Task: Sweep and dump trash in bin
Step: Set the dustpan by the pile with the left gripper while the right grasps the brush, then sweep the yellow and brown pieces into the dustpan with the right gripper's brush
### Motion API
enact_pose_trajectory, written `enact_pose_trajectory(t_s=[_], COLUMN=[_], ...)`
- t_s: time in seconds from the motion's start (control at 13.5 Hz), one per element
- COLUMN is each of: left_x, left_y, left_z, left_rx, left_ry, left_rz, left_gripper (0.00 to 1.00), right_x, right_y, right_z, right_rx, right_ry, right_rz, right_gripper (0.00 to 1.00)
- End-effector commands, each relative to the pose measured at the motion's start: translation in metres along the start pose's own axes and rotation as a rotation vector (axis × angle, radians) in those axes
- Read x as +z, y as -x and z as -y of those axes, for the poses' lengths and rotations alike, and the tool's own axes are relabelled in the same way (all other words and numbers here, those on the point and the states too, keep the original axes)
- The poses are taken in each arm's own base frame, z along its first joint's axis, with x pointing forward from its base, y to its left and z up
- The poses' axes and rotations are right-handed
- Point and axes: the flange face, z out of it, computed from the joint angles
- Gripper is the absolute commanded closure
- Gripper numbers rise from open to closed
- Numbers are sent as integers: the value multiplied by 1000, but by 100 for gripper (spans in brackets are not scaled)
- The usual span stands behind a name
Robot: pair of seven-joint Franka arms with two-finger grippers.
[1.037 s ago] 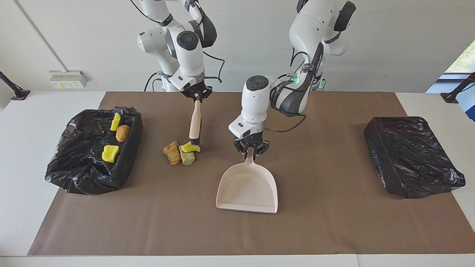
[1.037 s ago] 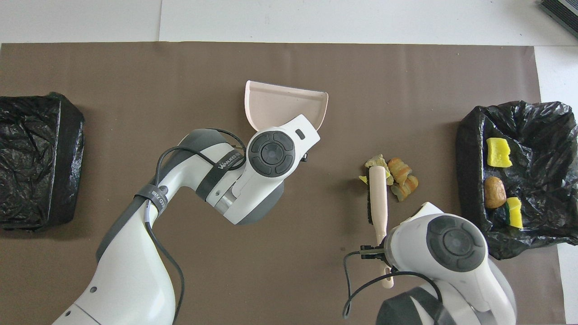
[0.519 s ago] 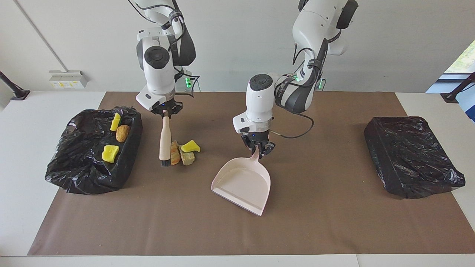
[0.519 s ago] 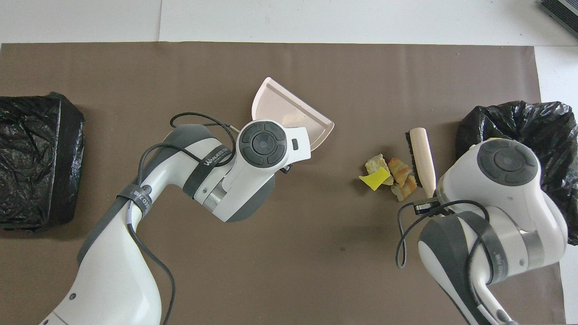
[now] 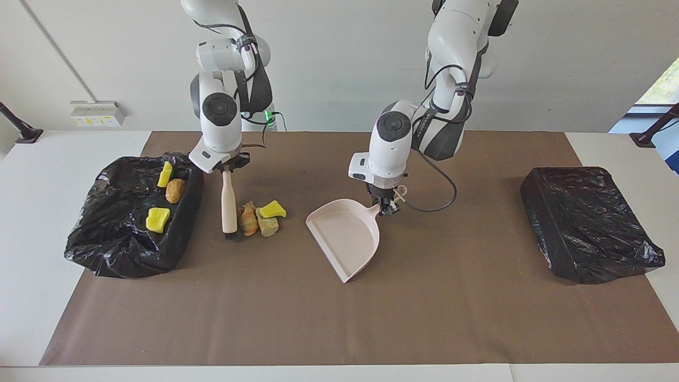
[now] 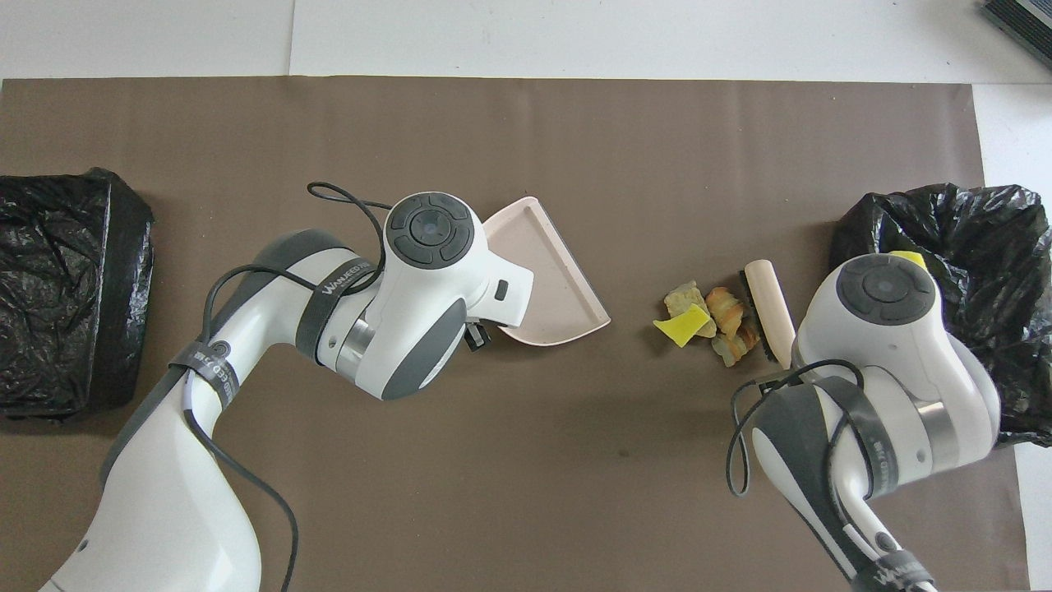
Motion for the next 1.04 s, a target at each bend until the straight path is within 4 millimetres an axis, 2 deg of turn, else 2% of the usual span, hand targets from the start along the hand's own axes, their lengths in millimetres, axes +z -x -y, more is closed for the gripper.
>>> enact_pose_trajectory(t_s=[0.0,0.07,0.22,0.37,0.52,0.74,0.89,0.96], left_x=[7,11,16,25,26,28,28,28], left_y=[17,20,20,19,21,20,21,21], left_z=[-31,-45,-53,-61,-60,-60,-55,-53], left_rx=[67,105,175,193,201,203,197,198], left_ry=[-4,-31,-112,-115,-126,-135,-138,-142], left_rz=[-14,3,25,41,49,29,21,13], left_gripper=[100,100,100,100,100,100,100,100], right_x=[8,12,7,1,-8,-22,-34,-38], right_y=[2,3,5,6,8,8,9,6], right_z=[10,23,53,88,116,158,179,182], right_rx=[-11,8,45,39,10,48,32,42], right_ry=[-19,-49,-80,-156,-170,-385,-438,-450], right_rz=[-16,-13,-13,-27,-49,-82,-105,-105], right_gripper=[100,100,100,100,100,100,100,100])
